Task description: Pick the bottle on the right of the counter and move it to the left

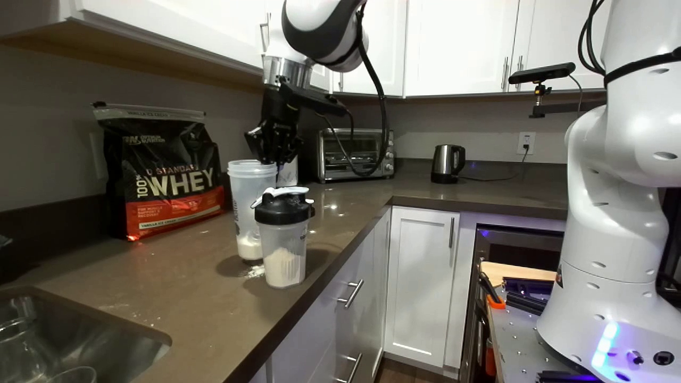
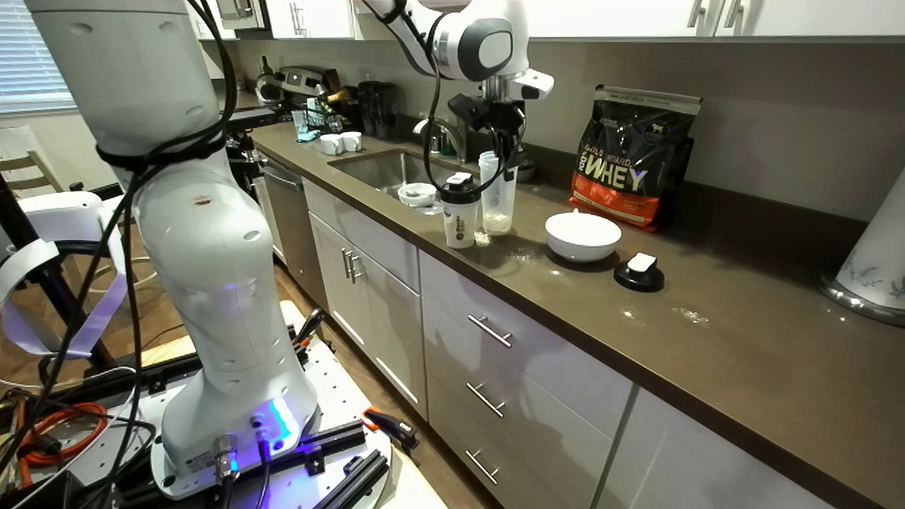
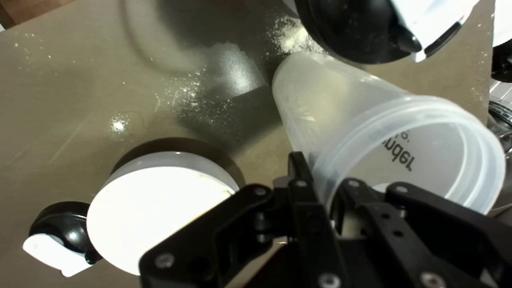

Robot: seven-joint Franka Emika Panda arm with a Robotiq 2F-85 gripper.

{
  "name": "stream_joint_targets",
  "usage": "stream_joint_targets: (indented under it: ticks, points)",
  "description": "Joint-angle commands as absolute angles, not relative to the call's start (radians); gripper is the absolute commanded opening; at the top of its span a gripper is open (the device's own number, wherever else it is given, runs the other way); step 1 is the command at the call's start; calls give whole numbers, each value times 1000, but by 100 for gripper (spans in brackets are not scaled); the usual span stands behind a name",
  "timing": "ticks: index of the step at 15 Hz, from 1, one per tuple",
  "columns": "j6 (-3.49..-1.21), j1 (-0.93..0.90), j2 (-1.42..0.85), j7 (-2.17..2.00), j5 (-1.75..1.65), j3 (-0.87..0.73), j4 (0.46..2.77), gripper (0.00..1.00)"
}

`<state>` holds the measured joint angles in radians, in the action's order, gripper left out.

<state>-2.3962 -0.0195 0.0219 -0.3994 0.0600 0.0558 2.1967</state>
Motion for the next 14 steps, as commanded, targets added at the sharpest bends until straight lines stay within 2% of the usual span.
stream_joint_targets:
  ticks: [1, 4, 5, 7, 14]
  points:
    - [-2441, -27, -12, -409, 27, 52, 2175, 2]
    - [-2454, -27, -31, -411, 8, 49, 2164, 2]
    - [-2456, -27, -35, -412, -1, 47, 2160, 34]
    - [-2454, -28, -39, -410, -7, 44, 2153, 39]
    - [-2415, -23, -25, -408, -4, 34, 2110, 84]
